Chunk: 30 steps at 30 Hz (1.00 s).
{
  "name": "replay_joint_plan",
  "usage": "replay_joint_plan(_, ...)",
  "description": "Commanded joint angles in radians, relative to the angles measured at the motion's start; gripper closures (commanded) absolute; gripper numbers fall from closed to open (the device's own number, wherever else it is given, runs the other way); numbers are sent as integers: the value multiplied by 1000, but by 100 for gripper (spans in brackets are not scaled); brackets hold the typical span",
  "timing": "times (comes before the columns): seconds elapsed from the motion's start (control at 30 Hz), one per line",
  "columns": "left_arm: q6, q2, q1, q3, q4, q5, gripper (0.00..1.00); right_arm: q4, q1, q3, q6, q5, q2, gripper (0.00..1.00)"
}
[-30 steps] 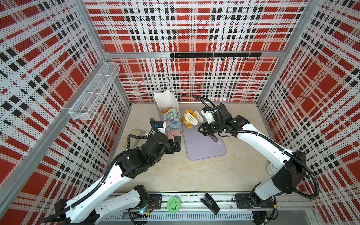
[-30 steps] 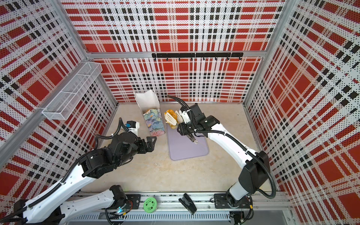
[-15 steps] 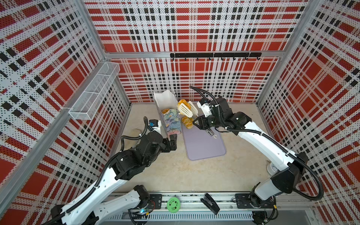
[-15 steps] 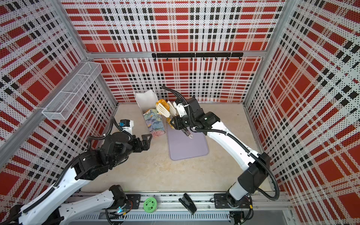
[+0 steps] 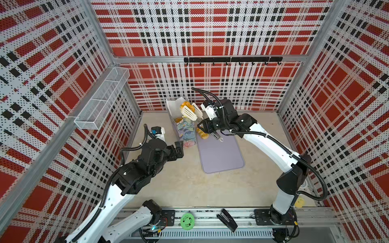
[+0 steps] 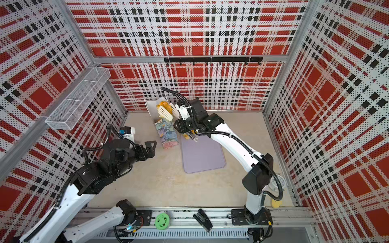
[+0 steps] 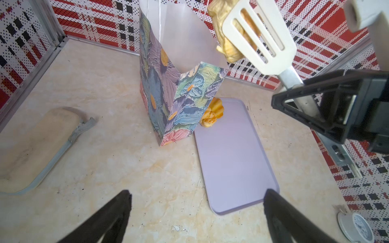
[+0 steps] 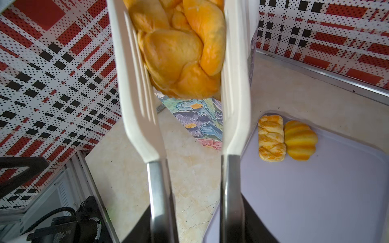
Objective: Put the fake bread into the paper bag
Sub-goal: 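Lift the braided bun and carry it above the floral bag with the right gripper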
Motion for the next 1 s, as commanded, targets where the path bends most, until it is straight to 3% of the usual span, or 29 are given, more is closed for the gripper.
replay_joint_plan(0.0,22,-12,41,18,-3,49,1,32,9,93,-42,19,35,52)
replay_joint_plan(0.5,8,8,133,3,-22,115,1,-28,17,309,-65,79,215,51)
replay_joint_plan(0.97,-7,18,137,-8,-11,146,1,-97,18,408,-101,138,286,38)
